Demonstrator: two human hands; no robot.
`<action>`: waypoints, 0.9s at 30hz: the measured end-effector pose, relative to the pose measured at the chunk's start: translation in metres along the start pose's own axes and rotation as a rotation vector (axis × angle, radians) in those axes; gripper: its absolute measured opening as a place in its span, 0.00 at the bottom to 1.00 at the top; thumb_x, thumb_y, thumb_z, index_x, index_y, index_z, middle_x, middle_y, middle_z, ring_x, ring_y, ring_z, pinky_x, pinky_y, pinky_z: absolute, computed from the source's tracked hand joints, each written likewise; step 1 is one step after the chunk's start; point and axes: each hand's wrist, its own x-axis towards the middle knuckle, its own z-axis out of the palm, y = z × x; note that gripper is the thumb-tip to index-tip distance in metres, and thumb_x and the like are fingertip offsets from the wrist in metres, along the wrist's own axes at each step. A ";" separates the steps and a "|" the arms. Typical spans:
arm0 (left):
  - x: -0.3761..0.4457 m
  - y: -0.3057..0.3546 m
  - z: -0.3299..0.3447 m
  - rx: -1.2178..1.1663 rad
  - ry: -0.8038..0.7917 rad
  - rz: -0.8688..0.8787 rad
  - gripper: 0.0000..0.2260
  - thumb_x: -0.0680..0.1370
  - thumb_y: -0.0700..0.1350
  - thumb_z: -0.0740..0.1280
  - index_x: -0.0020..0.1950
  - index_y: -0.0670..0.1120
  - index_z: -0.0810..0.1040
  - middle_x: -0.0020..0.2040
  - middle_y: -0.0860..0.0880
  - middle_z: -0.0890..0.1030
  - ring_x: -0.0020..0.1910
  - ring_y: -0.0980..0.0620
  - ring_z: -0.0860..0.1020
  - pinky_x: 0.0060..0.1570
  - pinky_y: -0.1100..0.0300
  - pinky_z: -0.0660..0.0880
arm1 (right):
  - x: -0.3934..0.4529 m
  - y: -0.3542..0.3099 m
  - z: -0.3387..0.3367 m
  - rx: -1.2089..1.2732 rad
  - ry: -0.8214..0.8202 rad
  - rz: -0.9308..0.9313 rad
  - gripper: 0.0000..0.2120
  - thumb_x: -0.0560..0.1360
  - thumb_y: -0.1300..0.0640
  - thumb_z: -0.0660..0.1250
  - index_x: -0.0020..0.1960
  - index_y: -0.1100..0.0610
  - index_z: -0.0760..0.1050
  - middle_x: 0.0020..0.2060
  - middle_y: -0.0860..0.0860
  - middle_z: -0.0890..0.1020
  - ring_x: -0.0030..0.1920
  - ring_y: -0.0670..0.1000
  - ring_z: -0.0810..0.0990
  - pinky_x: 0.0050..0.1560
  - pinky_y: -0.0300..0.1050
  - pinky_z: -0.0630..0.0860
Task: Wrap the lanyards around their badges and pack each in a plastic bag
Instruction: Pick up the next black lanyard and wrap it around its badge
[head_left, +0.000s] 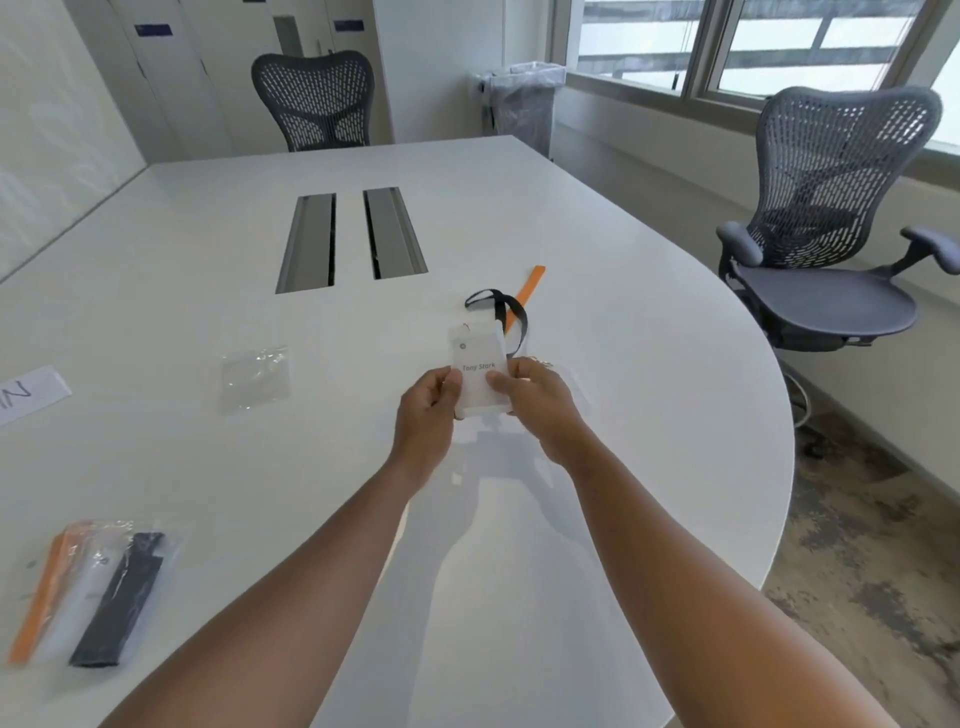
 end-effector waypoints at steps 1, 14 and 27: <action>0.003 0.005 -0.007 0.004 0.000 0.017 0.09 0.85 0.48 0.61 0.55 0.49 0.80 0.43 0.55 0.82 0.33 0.66 0.76 0.33 0.72 0.70 | 0.000 -0.005 0.006 0.032 0.008 -0.019 0.05 0.76 0.52 0.66 0.44 0.49 0.80 0.54 0.50 0.81 0.55 0.51 0.80 0.59 0.52 0.78; 0.024 0.070 -0.070 -0.034 0.104 0.143 0.10 0.86 0.48 0.59 0.56 0.45 0.76 0.47 0.50 0.80 0.33 0.61 0.73 0.33 0.67 0.69 | 0.014 -0.054 0.059 -0.074 -0.263 -0.314 0.23 0.78 0.64 0.63 0.69 0.47 0.72 0.55 0.42 0.81 0.45 0.35 0.78 0.43 0.32 0.75; 0.034 0.115 -0.107 -0.073 0.223 0.278 0.09 0.87 0.46 0.55 0.53 0.44 0.71 0.45 0.49 0.75 0.35 0.54 0.69 0.31 0.65 0.67 | 0.002 -0.070 0.109 -0.138 -0.365 -0.304 0.12 0.82 0.46 0.61 0.53 0.52 0.79 0.51 0.47 0.82 0.55 0.51 0.80 0.51 0.40 0.75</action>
